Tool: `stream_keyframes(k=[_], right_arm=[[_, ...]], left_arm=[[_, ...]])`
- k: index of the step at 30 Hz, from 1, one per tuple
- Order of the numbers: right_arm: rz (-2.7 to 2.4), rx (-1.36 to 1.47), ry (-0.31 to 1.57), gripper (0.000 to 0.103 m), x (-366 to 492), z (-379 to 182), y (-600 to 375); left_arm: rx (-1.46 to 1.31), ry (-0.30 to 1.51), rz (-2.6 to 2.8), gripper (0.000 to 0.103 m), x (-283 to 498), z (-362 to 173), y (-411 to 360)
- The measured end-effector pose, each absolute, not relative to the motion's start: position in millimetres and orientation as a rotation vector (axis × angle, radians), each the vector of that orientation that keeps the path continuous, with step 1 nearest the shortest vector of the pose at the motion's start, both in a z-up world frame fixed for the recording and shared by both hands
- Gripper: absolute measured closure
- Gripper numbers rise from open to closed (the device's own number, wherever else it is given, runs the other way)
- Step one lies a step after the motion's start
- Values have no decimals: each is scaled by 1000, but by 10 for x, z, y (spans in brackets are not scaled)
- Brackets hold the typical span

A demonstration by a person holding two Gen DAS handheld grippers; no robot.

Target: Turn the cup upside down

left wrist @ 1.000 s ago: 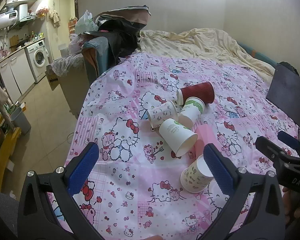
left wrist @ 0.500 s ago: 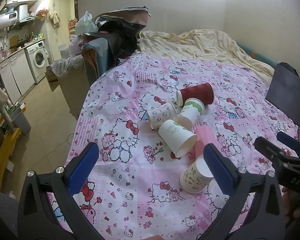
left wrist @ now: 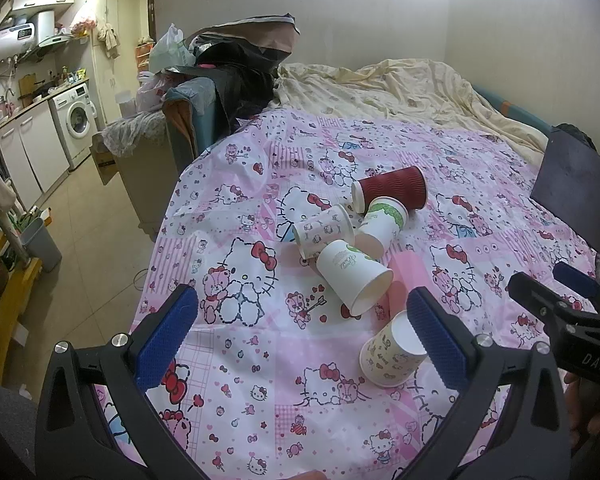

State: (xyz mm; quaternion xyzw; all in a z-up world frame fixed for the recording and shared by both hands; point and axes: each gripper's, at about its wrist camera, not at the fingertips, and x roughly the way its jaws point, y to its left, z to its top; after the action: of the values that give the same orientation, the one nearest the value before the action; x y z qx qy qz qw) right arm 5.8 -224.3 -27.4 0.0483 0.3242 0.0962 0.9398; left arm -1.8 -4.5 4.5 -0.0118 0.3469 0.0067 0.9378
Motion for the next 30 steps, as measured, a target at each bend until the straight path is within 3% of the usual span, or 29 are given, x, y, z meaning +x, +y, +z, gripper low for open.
stream_keyframes(k=[30], right_arm=[[193, 103, 668, 0, 79, -302, -2294]], left_arm=[[-24, 710, 13, 0, -22, 41, -41]])
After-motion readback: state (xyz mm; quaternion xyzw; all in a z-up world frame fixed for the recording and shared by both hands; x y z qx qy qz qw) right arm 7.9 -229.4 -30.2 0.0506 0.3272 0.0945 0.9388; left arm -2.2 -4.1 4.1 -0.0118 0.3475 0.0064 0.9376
